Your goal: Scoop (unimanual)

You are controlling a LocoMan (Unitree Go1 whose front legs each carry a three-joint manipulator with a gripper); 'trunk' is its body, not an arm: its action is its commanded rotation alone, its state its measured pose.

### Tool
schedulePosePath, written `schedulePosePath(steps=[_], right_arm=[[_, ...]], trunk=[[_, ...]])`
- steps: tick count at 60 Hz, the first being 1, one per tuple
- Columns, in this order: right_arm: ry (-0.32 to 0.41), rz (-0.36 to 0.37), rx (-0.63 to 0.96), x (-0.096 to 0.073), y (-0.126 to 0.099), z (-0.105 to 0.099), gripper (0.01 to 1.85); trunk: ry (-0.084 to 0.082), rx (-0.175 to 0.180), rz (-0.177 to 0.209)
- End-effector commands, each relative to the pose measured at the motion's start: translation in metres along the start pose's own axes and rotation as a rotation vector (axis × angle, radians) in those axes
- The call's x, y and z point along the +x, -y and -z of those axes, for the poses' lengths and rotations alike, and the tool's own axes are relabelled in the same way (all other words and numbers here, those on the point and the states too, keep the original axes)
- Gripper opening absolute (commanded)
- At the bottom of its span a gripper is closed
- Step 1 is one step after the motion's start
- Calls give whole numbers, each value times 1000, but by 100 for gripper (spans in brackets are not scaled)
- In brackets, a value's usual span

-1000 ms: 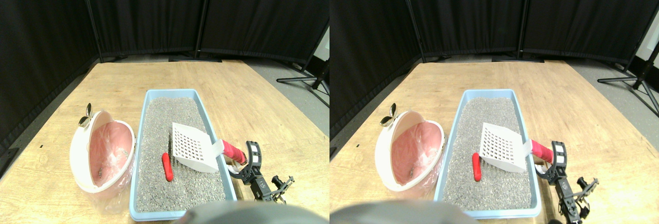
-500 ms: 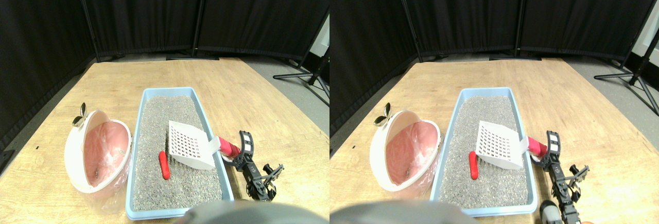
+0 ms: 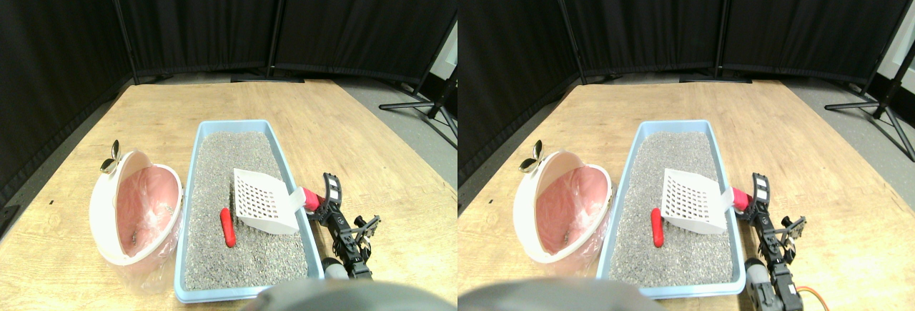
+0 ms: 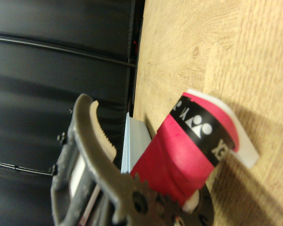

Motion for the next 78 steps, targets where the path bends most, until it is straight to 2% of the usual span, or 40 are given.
schedulePosePath(steps=[1, 6, 10, 11, 13, 20, 23, 36, 43, 49, 55, 57, 60, 65, 67, 71, 78], right_arm=[[16, -16, 13, 5, -2, -1, 87], [14, -17, 17, 6, -3, -1, 75], [28, -36, 10, 9, -3, 0, 44], [28, -34, 11, 9, -3, 1, 42], [27, -39, 7, 11, -3, 1, 21], [46, -34, 20, 13, -1, 3, 6], [48, -21, 14, 13, -1, 2, 5], [54, -57, -41, 7, 0, -7, 5], [94, -123, -71, 4, -1, -15, 5], [168, -221, -187, -1, -9, -37, 5], [198, -276, -242, -2, -20, -62, 5], [198, -277, -249, -3, -21, -64, 5], [205, -320, -283, 0, -25, -75, 5], [208, -322, -321, 2, -31, -84, 5], [208, -322, -322, 2, -31, -85, 5], [220, -368, -355, 6, -34, -88, 5], [203, -401, -394, 7, -41, -92, 5]], trunk=[[-26, -28, -17], [-28, -28, -19], [-30, -29, -21], [-31, -29, -22], [-31, -31, -23], [-35, -33, -26], [-36, -33, -27], [-39, -40, -33], [-37, -50, -41], [-38, -55, -48], [-40, -68, -54], [-40, -72, -57], [-38, -78, -64], [-38, -85, -71], [-39, -91, -78], [-40, -96, -86], [-40, -115, -110]])
